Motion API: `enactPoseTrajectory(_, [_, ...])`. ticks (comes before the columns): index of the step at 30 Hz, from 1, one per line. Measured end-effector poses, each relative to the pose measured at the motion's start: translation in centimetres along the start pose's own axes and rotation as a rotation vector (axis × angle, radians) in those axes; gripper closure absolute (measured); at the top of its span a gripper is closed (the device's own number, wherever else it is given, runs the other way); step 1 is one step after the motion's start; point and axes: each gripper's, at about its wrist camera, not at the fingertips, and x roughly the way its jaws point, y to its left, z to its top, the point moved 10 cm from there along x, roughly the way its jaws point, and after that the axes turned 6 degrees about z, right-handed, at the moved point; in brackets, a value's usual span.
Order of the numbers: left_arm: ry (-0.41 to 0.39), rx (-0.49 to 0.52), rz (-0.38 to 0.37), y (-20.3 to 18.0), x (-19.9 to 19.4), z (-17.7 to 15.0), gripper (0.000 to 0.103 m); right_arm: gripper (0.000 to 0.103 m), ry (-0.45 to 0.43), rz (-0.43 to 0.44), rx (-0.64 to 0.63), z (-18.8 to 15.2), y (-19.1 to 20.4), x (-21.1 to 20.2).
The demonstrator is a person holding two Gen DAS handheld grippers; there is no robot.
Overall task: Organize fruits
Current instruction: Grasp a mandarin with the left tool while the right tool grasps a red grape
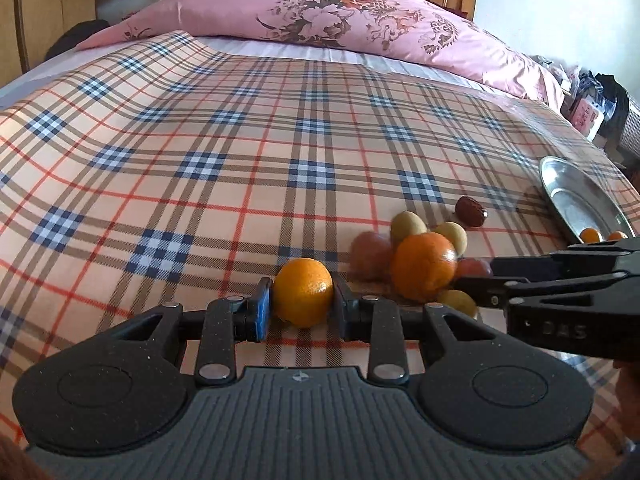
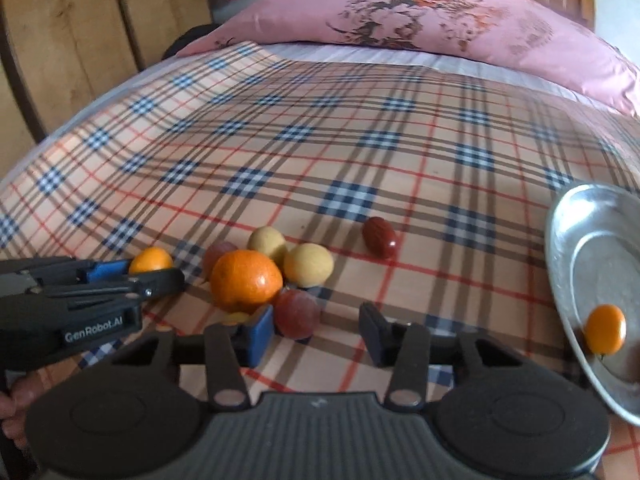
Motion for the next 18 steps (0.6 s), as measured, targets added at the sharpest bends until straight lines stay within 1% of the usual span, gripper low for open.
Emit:
enactPoseTrajectory(1, [0.0, 0.0, -0.001, -0.1, -0.3, -0.1, 0.066, 0.081, 0.003, -0.005, -0.009, -0.1, 0.1, 0.0])
enactPoseTrajectory(8, [-0.006, -0.014, 0.006, -0.2, -1.7, -0.5, 0.066, 0.081, -0.028, -0.003, 0.034, -0.1, -0.6, -1.4])
enactPoseTrajectory(11, [-0.014, -0.02, 0.007, -0.4, -2.4, -0.3, 0.067, 0.081, -0.046, -0.028, 0.037, 0.0, -0.9, -2.6])
enactPoseTrajectory(18, [-0.038, -0.009, 0.002, -1.6, -4.5, 0.1, 0.066, 0.081, -0.105, -0.033, 0.069, 0.4, -1.5, -6.2])
